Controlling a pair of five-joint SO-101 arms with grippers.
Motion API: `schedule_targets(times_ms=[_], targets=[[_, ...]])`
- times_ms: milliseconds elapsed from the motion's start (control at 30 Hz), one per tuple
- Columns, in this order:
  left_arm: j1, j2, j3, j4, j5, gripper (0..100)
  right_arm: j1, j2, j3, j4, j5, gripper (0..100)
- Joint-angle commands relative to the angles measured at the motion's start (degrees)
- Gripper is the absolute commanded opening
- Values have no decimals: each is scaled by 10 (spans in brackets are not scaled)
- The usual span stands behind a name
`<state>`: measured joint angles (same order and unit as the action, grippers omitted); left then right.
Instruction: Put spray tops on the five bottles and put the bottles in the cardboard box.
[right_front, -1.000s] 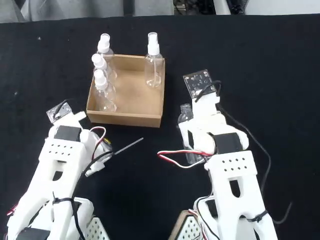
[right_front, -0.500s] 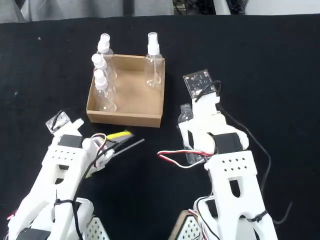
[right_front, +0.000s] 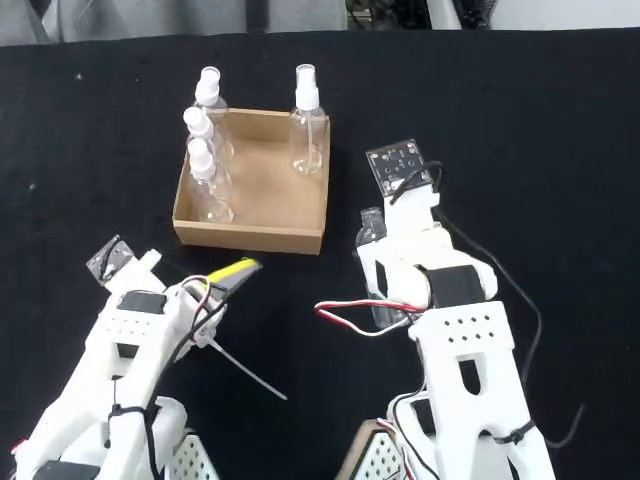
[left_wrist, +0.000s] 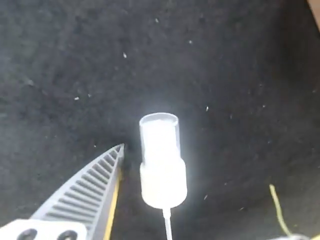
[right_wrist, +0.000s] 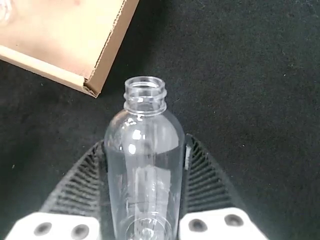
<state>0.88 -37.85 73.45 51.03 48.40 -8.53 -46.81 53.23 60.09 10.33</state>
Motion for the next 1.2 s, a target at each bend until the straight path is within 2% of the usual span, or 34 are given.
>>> schedule_targets(times_ms=[0,633,900,1167], targets=[[-15,-3,-15,-24,4,629,18,-18,-4,-17,1,11],[-20,3,-8,-20,4,627,18,-18,-4,-17,1,11],[-21,-3,-14,-24,1,454,18,-18,-4,-17,1,11],[-22,-3,-12,-21,3,445,18,-18,-4,-17,1,11]])
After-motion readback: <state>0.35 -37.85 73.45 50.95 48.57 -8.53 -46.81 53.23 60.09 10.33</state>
